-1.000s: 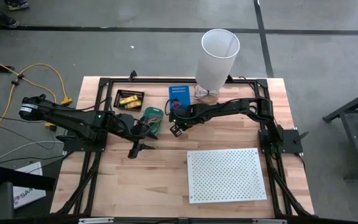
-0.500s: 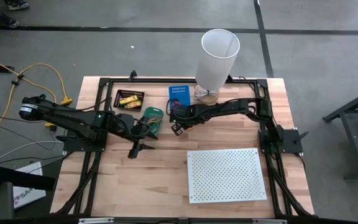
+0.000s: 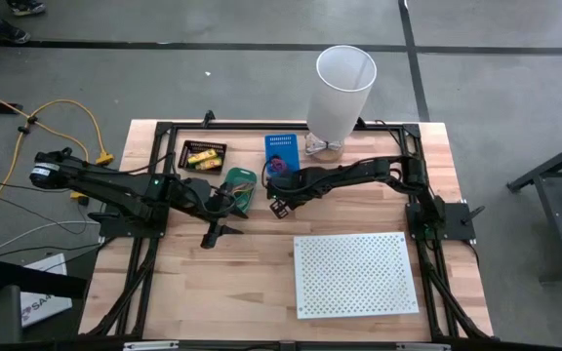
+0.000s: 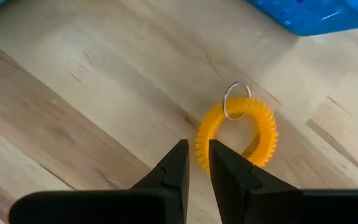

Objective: Pick & Place Office Desk Supplies
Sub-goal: Put the yellow spring keychain into the blue bin

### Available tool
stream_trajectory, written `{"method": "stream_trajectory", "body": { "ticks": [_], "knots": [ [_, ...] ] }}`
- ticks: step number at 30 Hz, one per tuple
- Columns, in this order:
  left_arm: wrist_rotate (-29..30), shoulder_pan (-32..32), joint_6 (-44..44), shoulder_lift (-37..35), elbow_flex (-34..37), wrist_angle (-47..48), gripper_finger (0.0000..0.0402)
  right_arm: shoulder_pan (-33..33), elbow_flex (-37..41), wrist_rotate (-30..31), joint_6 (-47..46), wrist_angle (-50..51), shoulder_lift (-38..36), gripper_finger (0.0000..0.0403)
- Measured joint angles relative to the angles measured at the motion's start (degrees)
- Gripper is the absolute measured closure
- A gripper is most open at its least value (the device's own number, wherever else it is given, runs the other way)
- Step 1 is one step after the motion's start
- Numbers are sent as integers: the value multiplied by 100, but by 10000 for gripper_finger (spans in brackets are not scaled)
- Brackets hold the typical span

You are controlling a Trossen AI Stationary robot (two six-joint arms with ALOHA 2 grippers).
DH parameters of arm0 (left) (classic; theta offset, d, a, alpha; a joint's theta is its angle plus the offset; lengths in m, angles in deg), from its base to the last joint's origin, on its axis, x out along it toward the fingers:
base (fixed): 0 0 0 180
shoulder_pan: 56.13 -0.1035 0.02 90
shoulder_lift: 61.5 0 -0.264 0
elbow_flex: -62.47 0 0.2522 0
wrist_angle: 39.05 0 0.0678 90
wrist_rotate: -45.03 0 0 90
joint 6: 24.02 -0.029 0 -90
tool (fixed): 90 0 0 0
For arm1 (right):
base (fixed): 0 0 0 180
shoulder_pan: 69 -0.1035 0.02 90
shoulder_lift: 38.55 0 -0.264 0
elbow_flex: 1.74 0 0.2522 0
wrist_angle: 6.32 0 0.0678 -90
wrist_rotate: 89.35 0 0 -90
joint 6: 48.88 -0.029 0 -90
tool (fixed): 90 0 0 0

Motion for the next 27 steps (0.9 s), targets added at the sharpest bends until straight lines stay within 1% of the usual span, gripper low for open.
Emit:
{"method": "stream_trajectory", "body": {
  "ticks": [8,15,27],
  "knots": [
    [1,1,0,0,0,0,195,0,-2,19,151,-16,47,353],
    [0,0,0,2,0,-15,195,49,-3,-291,169,-67,205,352],
    [1,1,0,-1,0,-42,195,57,0,-291,288,-95,208,352]
  ]
}}
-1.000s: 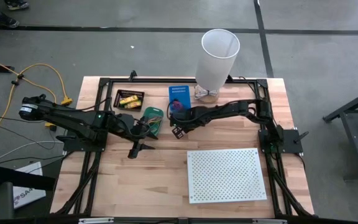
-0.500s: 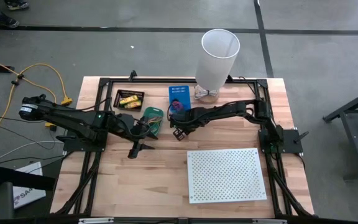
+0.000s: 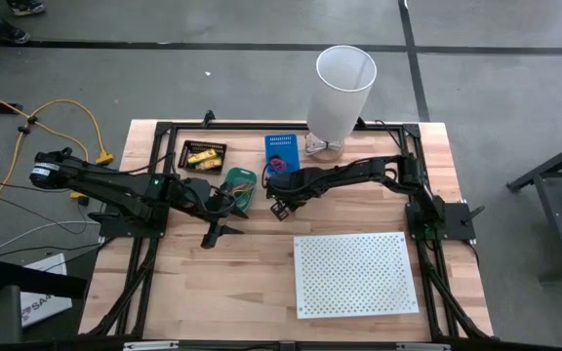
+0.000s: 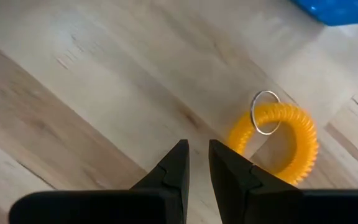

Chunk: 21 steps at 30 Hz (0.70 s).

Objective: Pick & Place Office Desk Supplies
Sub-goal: Put the yellow spring keychain into the blue bin

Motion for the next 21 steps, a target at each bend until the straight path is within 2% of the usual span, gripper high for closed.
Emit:
{"method": "stream_trajectory", "body": {
  "ticks": [10,21],
  "knots": [
    [1,0,0,0,0,0,195,15,0,40,175,-116,0,345],
    [0,-1,0,1,0,-2,195,15,0,42,273,-147,0,273]
  ]
}}
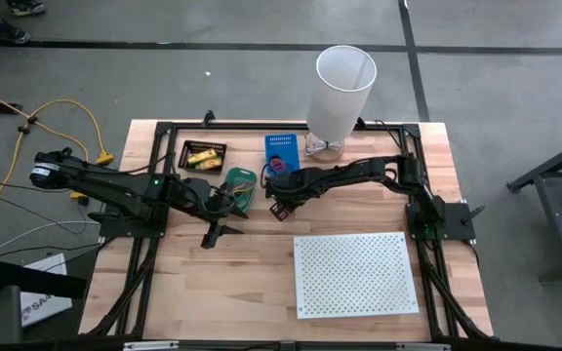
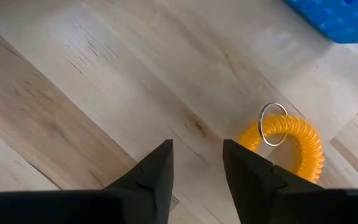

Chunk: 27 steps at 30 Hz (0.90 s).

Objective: Pick & Place Office Desk Supplies
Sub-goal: Put the yellow spring keychain into the blue bin

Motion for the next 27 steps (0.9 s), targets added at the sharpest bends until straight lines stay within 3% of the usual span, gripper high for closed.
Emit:
{"method": "stream_trajectory", "body": {
  "ticks": [7,27],
  "knots": [
    [0,1,0,-1,0,0,195,2,0,-2,3,1,-2,253],
    [-1,0,0,-1,0,-167,195,152,0,145,-155,559,-122,256]
  ]
}}
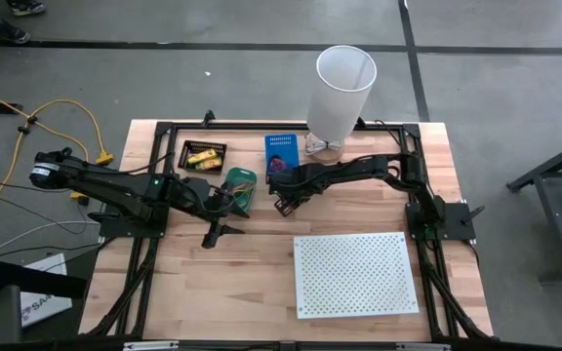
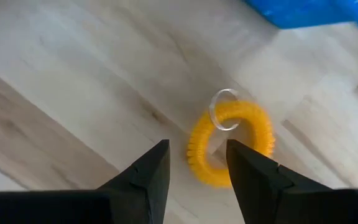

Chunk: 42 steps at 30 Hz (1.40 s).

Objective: Pick & Place Office Desk Supplies
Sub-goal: Put the yellow spring keychain into the blue bin

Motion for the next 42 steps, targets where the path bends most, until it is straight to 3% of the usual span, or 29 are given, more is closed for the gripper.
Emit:
{"method": "stream_trajectory", "body": {
  "ticks": [32,42],
  "knots": [
    [0,0,-2,0,-2,-67,195,40,-2,-179,-46,-127,203,258],
    [0,2,0,0,-2,-65,195,38,-2,-175,-114,-146,203,325]
  ]
}}
